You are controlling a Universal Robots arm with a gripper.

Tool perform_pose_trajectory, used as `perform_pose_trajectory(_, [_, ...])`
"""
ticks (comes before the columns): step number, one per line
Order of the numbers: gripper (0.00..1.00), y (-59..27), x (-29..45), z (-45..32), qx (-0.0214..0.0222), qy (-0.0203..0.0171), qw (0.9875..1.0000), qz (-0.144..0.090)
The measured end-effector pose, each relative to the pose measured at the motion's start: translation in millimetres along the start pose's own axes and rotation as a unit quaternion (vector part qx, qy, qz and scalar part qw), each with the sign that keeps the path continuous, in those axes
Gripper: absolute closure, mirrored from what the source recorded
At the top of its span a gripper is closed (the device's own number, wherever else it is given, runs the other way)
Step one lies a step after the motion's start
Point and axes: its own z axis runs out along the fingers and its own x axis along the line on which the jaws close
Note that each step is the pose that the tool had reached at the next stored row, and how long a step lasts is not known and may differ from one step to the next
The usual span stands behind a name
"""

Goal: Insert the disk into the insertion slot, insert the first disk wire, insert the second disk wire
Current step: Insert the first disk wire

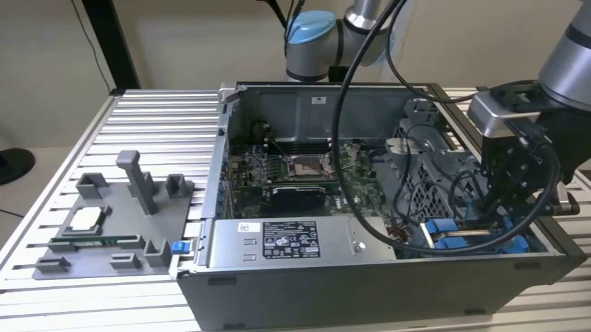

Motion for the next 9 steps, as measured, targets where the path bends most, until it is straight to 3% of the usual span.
perform_pose_trajectory(9, [1.0,0.4,-0.4,0.4,0.0013,-0.0021,1.0,0.002])
